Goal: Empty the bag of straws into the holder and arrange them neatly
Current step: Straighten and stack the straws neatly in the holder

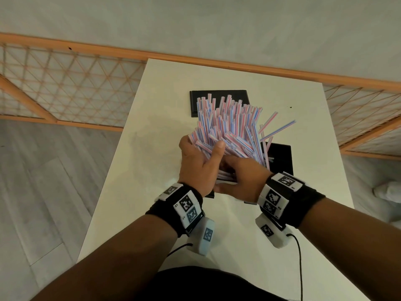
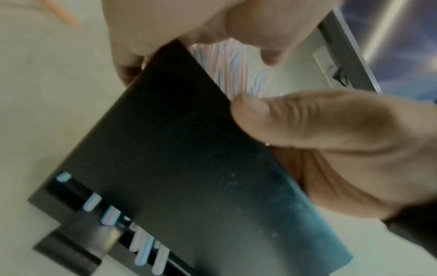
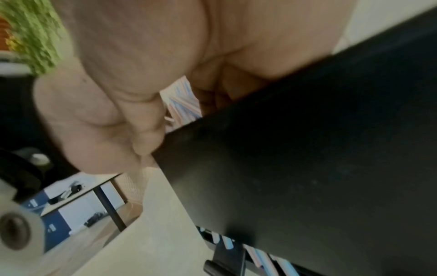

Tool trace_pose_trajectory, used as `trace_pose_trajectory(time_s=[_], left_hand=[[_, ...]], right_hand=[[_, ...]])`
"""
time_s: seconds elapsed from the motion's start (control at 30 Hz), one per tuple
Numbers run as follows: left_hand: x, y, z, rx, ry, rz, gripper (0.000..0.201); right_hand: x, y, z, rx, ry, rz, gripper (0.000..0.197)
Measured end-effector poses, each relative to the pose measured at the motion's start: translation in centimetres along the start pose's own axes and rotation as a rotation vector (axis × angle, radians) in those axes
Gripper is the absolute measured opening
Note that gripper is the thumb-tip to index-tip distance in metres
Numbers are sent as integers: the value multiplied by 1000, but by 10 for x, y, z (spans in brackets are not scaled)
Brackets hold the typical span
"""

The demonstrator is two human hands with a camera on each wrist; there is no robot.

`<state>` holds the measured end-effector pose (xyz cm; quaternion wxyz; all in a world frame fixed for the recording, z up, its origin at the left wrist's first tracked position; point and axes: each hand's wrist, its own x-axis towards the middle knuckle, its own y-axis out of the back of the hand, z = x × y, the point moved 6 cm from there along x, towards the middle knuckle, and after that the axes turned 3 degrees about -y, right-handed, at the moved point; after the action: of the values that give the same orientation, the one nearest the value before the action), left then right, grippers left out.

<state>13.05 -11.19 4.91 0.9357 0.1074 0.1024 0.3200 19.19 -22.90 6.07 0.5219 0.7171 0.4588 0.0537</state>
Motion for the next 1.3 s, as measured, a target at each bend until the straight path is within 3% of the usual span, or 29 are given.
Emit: trace_pose_trajectory(time_s=[0.17,0.3,0.5,0.57,0.67,0.77,0.87,1.0,1.13,1.3], left_hand=[[3,7,-5,-123,81,-6,94],[1,1,-4,-150,75,-52,83],[0,1,-2,-162,69,-67,82],[1,0,-6,-154,71,-62,79],[2,-1,-8,-143,73,-73,64],[3,-2,-7,-154,48,-84,72],[4,-2,-9,-161,24,-72,75],[4,-3,-13,-122,35,-69,55],[4,-3,-14,-111,25,-64,44],[3,-1,-12,-125,21,-51,47]], right_hand=[[-25,23,26,-21,-48,137,31],[-22,-2,32,-153,-79,-84,36],[-10,-10,31,-254,-144,-185,40],[-6,-9,27,-266,-131,-202,48],[-1,-8,24,-187,-139,-232,46],[1,-12,27,-359,-214,-215,52],[1,-20,25,-314,-199,-213,52],[1,-22,34,-316,-261,-241,64],[3,-17,27,-181,-249,-277,52],[5,-15,26,-203,-249,-235,58]])
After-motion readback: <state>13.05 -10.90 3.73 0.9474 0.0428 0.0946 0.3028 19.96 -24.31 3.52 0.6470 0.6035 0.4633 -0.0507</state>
